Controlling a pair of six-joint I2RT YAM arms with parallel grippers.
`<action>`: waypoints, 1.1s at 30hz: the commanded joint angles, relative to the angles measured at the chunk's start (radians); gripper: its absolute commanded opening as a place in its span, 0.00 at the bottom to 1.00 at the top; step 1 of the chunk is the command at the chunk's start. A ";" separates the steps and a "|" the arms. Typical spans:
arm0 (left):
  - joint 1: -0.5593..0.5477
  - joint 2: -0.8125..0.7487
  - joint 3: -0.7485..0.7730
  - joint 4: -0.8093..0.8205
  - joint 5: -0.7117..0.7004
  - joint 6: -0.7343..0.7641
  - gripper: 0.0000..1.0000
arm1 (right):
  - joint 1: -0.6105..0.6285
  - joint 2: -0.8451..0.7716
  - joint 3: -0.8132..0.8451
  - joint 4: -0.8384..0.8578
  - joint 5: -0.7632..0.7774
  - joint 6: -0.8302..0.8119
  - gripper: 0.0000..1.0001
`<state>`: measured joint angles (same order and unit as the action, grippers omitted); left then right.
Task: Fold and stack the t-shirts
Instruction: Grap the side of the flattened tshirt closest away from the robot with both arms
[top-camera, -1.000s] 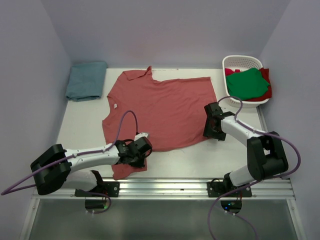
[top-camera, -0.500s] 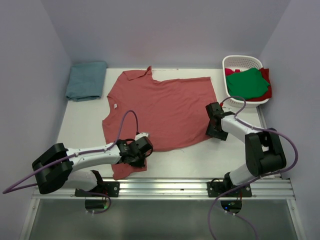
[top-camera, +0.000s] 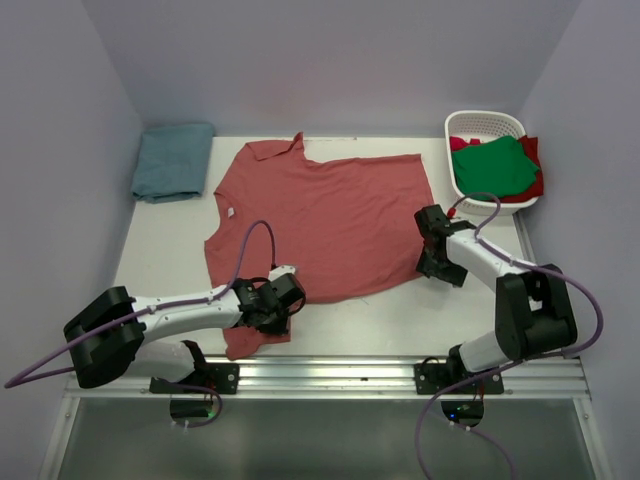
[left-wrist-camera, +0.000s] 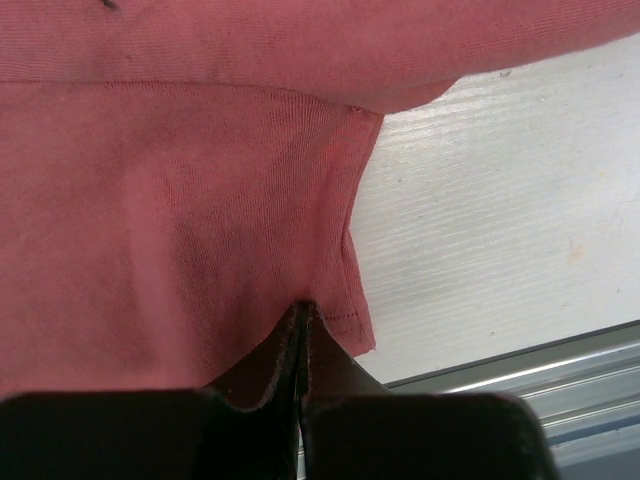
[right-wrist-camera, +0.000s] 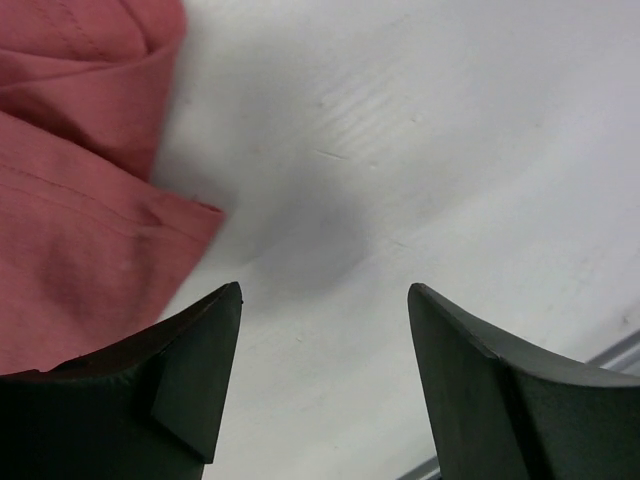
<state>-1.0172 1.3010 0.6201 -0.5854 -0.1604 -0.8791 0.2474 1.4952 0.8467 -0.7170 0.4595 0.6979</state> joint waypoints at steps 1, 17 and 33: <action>-0.006 -0.014 0.013 -0.063 -0.018 0.011 0.00 | -0.003 -0.058 0.038 -0.156 0.085 0.048 0.72; -0.006 -0.058 -0.026 -0.051 -0.018 0.005 0.00 | -0.007 -0.060 0.135 -0.069 0.048 0.000 0.72; -0.006 -0.100 -0.046 -0.074 -0.030 -0.020 0.00 | -0.030 0.189 0.072 0.099 -0.001 0.008 0.62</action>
<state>-1.0172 1.2186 0.5766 -0.6449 -0.1684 -0.8803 0.2295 1.6409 0.9459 -0.6769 0.4507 0.6945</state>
